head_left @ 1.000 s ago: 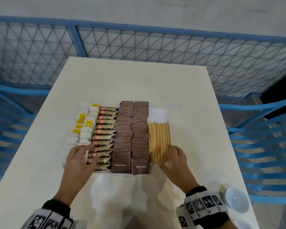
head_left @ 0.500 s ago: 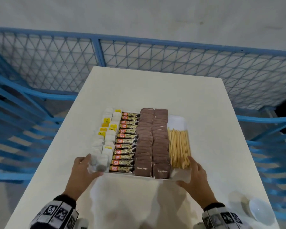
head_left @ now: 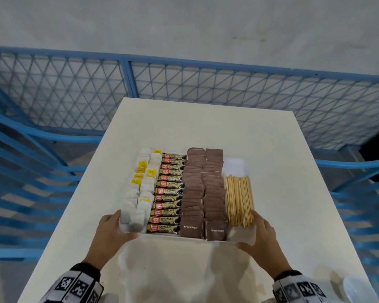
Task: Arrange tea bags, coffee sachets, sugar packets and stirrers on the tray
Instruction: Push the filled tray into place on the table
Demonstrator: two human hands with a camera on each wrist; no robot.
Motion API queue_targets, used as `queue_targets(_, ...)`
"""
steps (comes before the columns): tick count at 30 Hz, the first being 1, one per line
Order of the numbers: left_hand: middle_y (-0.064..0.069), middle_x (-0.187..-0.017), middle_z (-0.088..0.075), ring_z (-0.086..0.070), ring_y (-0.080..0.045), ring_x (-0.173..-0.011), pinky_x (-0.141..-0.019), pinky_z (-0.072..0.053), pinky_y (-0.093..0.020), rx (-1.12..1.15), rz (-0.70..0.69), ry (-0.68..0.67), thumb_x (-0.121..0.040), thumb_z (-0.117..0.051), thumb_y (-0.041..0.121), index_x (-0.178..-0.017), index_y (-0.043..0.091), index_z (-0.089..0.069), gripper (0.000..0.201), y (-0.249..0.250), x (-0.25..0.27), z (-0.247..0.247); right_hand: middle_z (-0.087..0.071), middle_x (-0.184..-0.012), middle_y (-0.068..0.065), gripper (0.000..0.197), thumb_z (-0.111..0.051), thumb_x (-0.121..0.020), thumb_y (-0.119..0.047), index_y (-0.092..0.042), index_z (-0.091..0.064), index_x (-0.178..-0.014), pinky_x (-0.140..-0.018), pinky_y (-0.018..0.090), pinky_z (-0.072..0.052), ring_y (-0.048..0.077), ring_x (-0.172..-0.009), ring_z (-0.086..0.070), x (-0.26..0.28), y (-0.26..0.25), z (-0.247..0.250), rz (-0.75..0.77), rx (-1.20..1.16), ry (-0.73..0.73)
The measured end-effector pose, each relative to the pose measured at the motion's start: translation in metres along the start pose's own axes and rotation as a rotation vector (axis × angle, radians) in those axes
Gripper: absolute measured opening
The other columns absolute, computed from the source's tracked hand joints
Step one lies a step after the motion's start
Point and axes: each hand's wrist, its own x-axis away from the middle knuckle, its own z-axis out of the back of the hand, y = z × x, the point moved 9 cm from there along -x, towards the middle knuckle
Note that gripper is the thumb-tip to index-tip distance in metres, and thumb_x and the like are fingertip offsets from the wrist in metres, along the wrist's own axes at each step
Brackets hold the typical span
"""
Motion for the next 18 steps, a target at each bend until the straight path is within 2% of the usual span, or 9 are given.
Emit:
queue_targets(3, -0.012, -0.099, -0.053, -0.050, -0.032, -0.101, -0.076, -0.034, -0.031, 0.007, 0.020, 0.018, -0.065, -0.083, 0.009, -0.121, 0.001, -0.050, 0.066, 0.005, -0.010, 0.006, -0.044, -0.134, 0.015, 0.095, -0.081, -0.068, -0.021, -0.004, -0.025, -0.142, -0.106, 0.035, -0.027, 0.030, -0.126, -0.039, -0.015, -0.015, 0.003, 0.019, -0.009, -0.005)
queue_targets(5, -0.021, -0.108, -0.057, -0.051, -0.036, -0.104, -0.078, -0.034, -0.031, -0.002, 0.009, 0.056, -0.068, -0.080, 0.006, -0.132, -0.003, -0.041, 0.075, 0.010, -0.018, 0.012, -0.045, -0.133, 0.015, 0.093, -0.080, -0.069, -0.020, -0.003, -0.024, -0.142, -0.106, 0.033, -0.025, 0.029, -0.126, -0.040, -0.026, -0.024, 0.003, 0.029, -0.011, -0.013)
queue_targets(7, -0.025, -0.113, -0.058, -0.052, -0.038, -0.106, -0.081, -0.035, -0.033, 0.015, 0.002, 0.086, -0.071, -0.078, 0.005, -0.138, -0.004, -0.036, 0.079, 0.013, -0.027, 0.018, -0.045, -0.134, 0.014, 0.094, -0.080, -0.070, -0.021, -0.004, -0.023, -0.142, -0.106, 0.032, -0.024, 0.028, -0.126, -0.039, -0.037, -0.029, 0.003, 0.039, -0.008, -0.014)
queue_targets(14, -0.024, -0.119, -0.058, -0.054, -0.039, -0.109, -0.089, -0.039, -0.037, 0.045, 0.007, 0.133, -0.078, -0.073, 0.011, -0.138, -0.001, -0.037, 0.070, 0.023, -0.059, 0.032, -0.037, -0.141, 0.014, 0.094, -0.077, -0.074, -0.025, -0.007, -0.018, -0.144, -0.110, 0.034, -0.019, 0.028, -0.131, -0.031, -0.079, -0.046, -0.001, 0.041, 0.006, -0.051)
queue_targets(18, -0.024, -0.123, -0.058, -0.053, -0.039, -0.113, -0.091, -0.038, -0.037, 0.053, 0.014, 0.143, -0.080, -0.071, 0.010, -0.137, -0.002, -0.039, 0.067, 0.028, -0.077, 0.039, -0.035, -0.141, 0.015, 0.095, -0.077, -0.073, -0.026, -0.010, -0.017, -0.145, -0.109, 0.036, -0.023, 0.030, -0.131, -0.030, -0.103, -0.050, -0.003, 0.011, -0.003, -0.062)
